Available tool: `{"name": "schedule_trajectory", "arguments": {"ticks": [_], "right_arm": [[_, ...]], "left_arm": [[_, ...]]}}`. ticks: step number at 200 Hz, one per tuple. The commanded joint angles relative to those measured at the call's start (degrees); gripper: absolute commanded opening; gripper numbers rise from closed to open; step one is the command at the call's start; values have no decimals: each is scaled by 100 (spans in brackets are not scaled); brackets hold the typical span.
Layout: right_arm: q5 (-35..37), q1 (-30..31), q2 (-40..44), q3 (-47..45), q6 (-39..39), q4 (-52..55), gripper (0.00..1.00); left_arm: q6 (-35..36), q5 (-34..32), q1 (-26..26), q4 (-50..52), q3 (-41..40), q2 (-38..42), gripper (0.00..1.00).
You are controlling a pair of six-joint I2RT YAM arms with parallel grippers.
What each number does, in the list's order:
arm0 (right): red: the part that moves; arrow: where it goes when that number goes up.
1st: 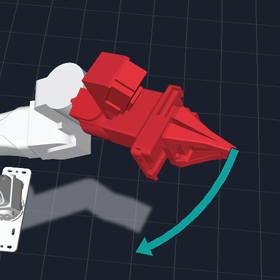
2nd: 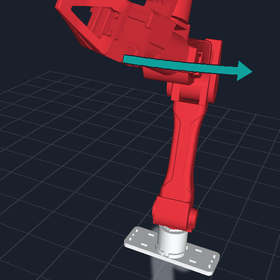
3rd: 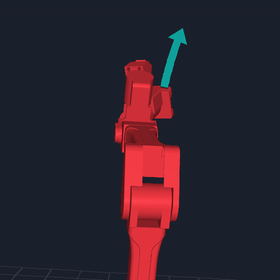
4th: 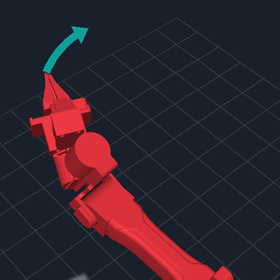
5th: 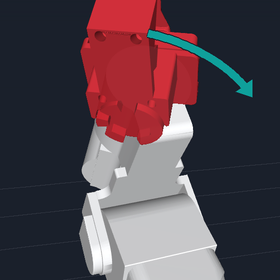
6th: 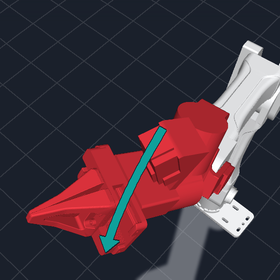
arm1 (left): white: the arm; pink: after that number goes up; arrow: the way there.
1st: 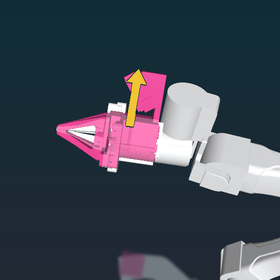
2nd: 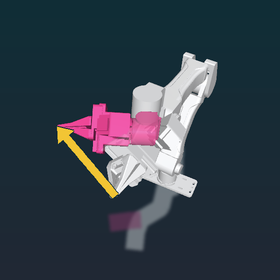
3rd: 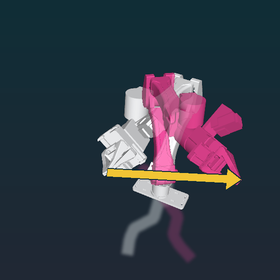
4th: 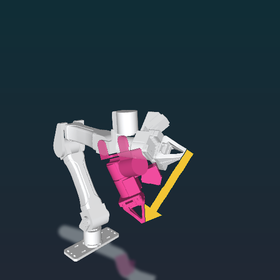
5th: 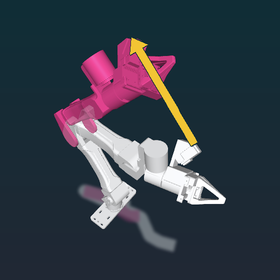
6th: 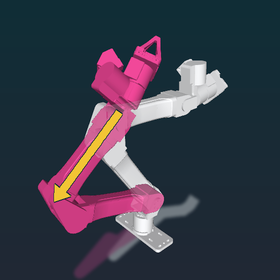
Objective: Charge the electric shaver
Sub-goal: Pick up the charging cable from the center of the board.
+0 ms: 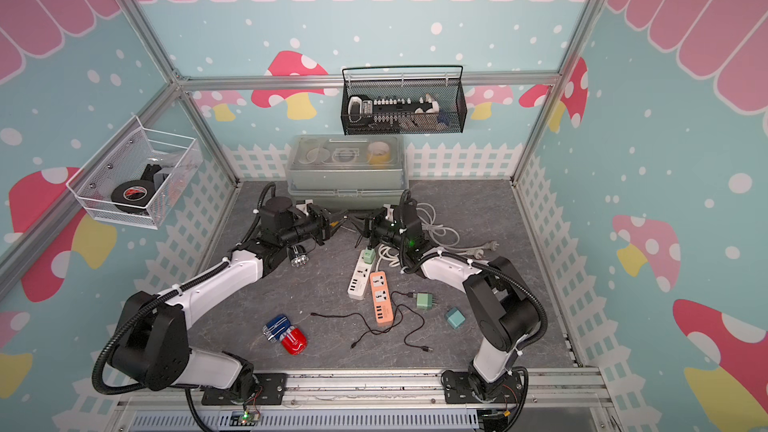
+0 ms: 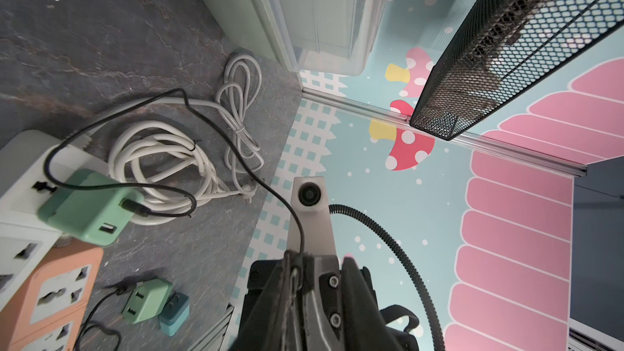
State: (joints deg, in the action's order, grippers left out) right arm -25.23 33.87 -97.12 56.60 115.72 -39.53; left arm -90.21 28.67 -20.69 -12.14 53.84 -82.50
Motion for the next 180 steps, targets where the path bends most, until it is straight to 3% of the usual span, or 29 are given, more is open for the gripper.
{"name": "schedule_trajectory", "arguments": {"ticks": [1,59,114,180], "right_arm": [[74,54,72,-26,-18,-106,0],[262,101,150,-41,94,-74,0],[525,222,248,-149,179,-55,0],[733,257,224,-141,233,-162,0]], "left_arm": [[145,-84,9,106,17,70,23],[318,-616,-199,303,128,33,25],[373,-1336,-251,39,30,8,11],[315,-1337,-559,-38,144,-171,10]]}}
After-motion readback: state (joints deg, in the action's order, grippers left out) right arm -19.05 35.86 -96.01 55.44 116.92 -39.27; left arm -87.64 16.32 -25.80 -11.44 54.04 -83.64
